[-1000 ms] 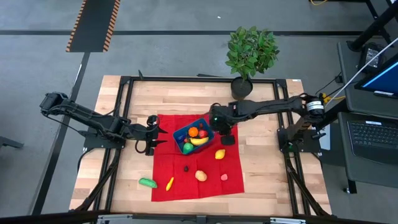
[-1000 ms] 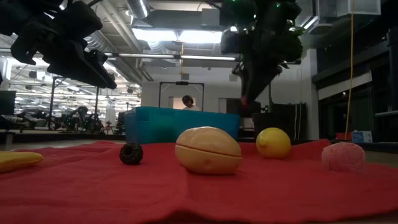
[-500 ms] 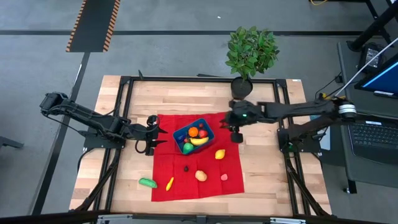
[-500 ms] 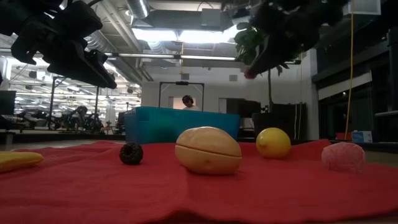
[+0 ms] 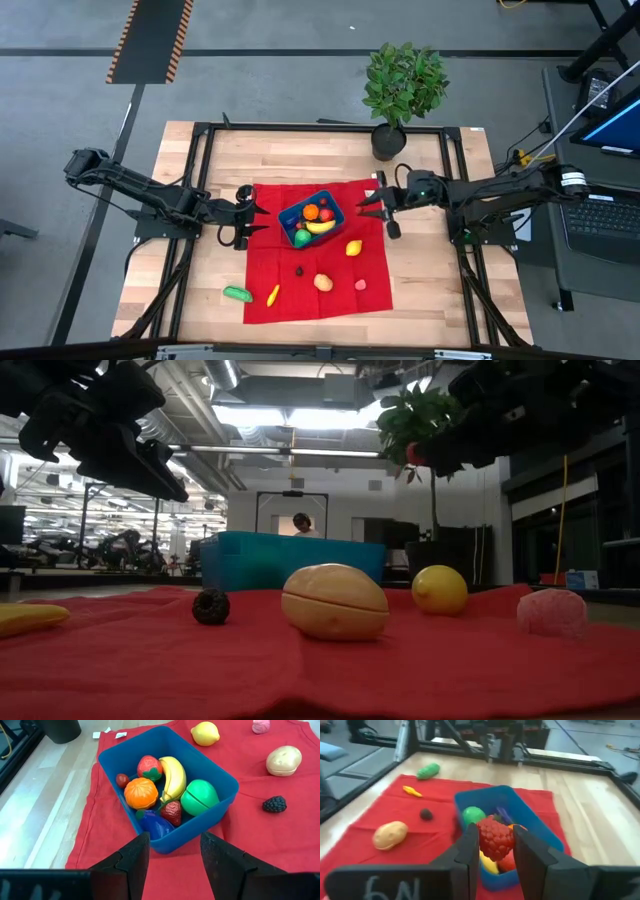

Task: Pick and placing Produce into tupperware
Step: Put the raspberry into the blue bin

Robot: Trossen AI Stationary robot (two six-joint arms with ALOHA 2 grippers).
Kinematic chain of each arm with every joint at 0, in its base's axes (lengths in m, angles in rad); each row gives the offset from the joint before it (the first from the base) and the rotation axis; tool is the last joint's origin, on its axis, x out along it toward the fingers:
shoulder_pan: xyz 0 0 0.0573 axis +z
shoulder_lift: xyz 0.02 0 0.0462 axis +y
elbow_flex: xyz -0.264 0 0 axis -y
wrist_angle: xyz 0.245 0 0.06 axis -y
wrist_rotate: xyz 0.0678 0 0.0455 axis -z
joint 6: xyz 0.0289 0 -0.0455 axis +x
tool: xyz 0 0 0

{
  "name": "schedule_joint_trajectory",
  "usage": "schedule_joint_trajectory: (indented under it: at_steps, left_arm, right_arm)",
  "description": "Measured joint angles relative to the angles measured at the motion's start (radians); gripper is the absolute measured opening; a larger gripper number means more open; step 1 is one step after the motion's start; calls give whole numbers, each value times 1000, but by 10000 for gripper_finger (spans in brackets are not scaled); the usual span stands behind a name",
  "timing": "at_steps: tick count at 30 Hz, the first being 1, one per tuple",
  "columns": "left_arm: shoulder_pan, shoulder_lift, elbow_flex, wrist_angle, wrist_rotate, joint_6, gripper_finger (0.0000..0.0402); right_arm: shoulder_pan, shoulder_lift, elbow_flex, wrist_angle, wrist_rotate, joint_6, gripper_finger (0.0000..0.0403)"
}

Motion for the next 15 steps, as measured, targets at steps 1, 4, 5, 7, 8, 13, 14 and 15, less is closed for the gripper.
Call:
schedule_joint_trajectory:
  at_steps: [1, 4, 5, 7, 8, 13, 14, 15]
  left_arm:
    - [0, 0, 0, 2, 0, 0, 168]
    - [0, 0, 0, 4, 0, 0, 168]
    - [0, 0, 0, 4, 0, 0, 168]
    - [0, 0, 0, 4, 0, -1, 168]
    - [0, 0, 0, 4, 0, 0, 168]
    - [0, 0, 0, 4, 0, 0, 168]
    - [0, 0, 0, 4, 0, 0, 168]
    - [0, 0, 0, 4, 0, 0, 168]
  right_arm:
    - [0, 0, -1, 9, -24, 0, 99]
    - [0, 0, -1, 50, -111, -1, 99]
    - [1, 0, -1, 62, -131, -3, 99]
    - [1, 0, -1, 78, -155, -6, 99]
    - [1, 0, -1, 79, -158, -7, 99]
    - [1, 0, -1, 84, -144, -7, 99]
    - [1, 0, -1, 84, -132, -6, 99]
    - [1, 0, -1, 85, -116, -6, 99]
